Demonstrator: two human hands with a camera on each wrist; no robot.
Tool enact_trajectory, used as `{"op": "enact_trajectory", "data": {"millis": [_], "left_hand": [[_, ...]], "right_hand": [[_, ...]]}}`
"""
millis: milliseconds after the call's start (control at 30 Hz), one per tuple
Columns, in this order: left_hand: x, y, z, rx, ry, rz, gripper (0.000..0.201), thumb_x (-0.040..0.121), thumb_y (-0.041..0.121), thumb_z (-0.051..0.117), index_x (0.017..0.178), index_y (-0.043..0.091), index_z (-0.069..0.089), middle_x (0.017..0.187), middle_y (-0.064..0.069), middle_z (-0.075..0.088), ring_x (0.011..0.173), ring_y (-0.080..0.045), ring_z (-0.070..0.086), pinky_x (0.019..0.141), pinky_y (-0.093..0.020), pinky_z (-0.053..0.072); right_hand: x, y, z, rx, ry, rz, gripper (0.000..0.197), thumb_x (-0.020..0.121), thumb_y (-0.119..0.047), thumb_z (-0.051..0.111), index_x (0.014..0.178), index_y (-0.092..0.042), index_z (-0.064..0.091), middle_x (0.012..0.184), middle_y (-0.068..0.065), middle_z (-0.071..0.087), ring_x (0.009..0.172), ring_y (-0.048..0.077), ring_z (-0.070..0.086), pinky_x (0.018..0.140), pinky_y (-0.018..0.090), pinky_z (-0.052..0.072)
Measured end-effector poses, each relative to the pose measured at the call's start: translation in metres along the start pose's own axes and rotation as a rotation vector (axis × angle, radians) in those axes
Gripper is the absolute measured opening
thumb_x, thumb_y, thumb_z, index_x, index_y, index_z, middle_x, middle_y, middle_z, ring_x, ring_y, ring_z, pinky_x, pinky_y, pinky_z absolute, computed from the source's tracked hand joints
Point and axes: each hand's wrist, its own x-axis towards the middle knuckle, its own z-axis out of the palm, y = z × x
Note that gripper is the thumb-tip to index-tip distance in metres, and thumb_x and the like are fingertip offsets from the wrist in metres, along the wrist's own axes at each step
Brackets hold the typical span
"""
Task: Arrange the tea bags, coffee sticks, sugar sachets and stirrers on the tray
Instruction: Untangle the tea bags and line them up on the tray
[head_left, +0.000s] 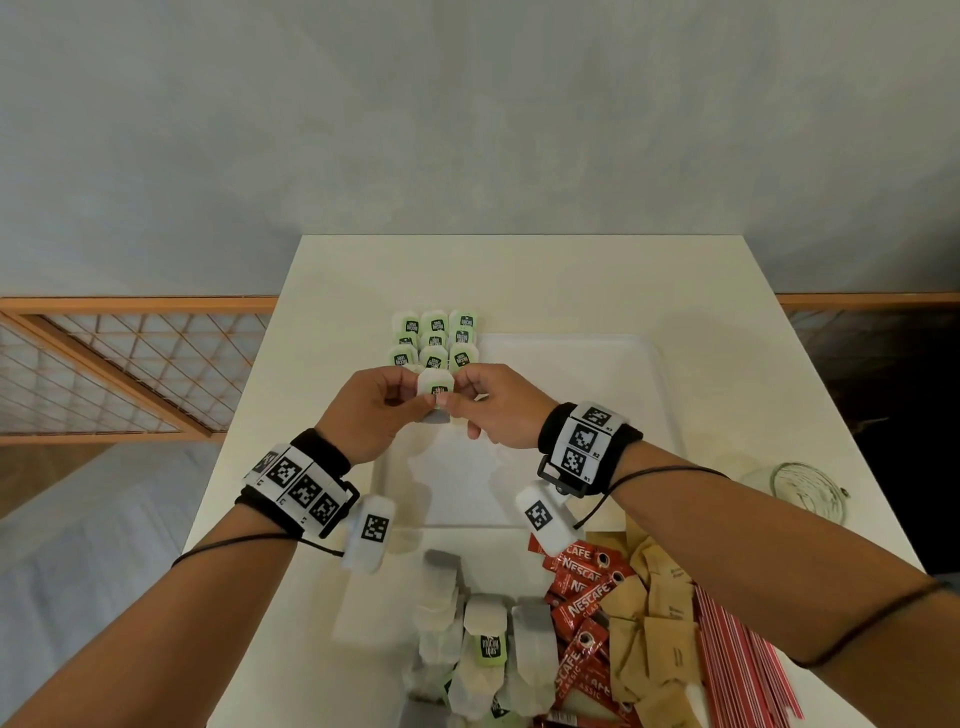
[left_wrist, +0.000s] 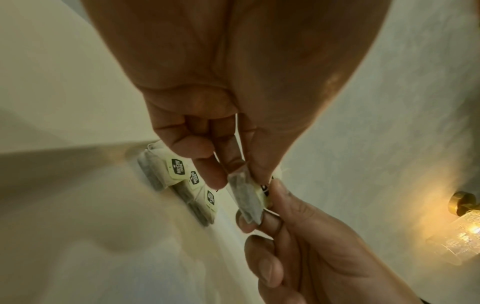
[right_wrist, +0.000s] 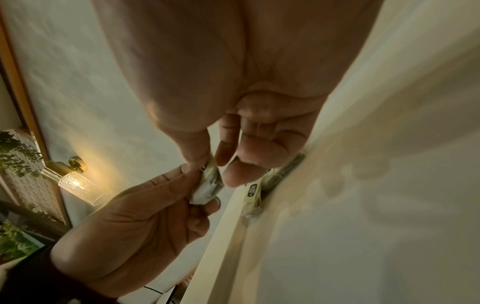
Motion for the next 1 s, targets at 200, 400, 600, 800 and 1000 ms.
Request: {"op": "enact_trajectory", "data": {"millis": [200,400,600,800,1000], "left_hand": [[0.002,-0.004,-0.005,0.160,0.027,0.023,0.015,0.091,0.017,0.073,0.079,0.026,0.076,0.076,0.000,0.074,0.070,-0.010,0.063,0.073,-0.028,0.051],[0.015,-0.006,-0.031,0.509,0.173,0.024,0.006,0.089,0.018,0.075,0.092,0.023,0.073,0.088,0.007,0.073,0.074,-0.007,0.065,0.071,-0.016,0.048],[0.029,-0.003,-0.019,0.879,-0.014,0.072,0.027,0.085,0.016,0.074,0.111,0.022,0.072,0.105,0.003,0.061,0.089,-0.015,0.056,0.085,-0.028,0.045],[0.038,-0.008,-0.013,1.066,-0.123,0.036,0.011,0.087,0.025,0.067,0.096,0.021,0.071,0.100,0.002,0.061,0.095,-0.023,0.061,0.082,-0.035,0.052],[0.036,-0.009,-0.015,1.155,-0.114,0.020,0.012,0.090,0.031,0.064,0.093,0.022,0.071,0.095,0.000,0.064,0.089,-0.025,0.062,0.076,-0.032,0.051]], "right_hand": [[0.000,0.001,-0.001,-0.089,0.007,-0.007,0.023,0.100,-0.026,0.061,0.087,-0.007,0.060,0.074,0.000,0.063,0.044,-0.001,0.055,0.046,0.017,0.038],[0.023,0.009,-0.016,-0.172,0.106,0.103,0.030,0.096,-0.027,0.063,0.074,-0.007,0.057,0.064,0.005,0.053,0.053,0.012,0.058,0.052,0.023,0.039],[0.039,0.011,-0.009,-0.274,0.076,0.189,0.047,0.088,-0.021,0.067,0.050,-0.018,0.039,0.052,0.000,0.032,0.052,0.019,0.032,0.053,0.028,0.028],[0.048,0.007,0.002,-0.332,0.095,0.246,0.024,0.088,-0.023,0.067,0.067,-0.013,0.061,0.061,0.006,0.049,0.059,0.021,0.047,0.053,0.027,0.036],[0.056,0.008,0.009,-0.408,0.131,0.248,0.025,0.086,-0.030,0.068,0.079,-0.006,0.070,0.062,0.003,0.054,0.067,0.026,0.059,0.058,0.028,0.043]]}}
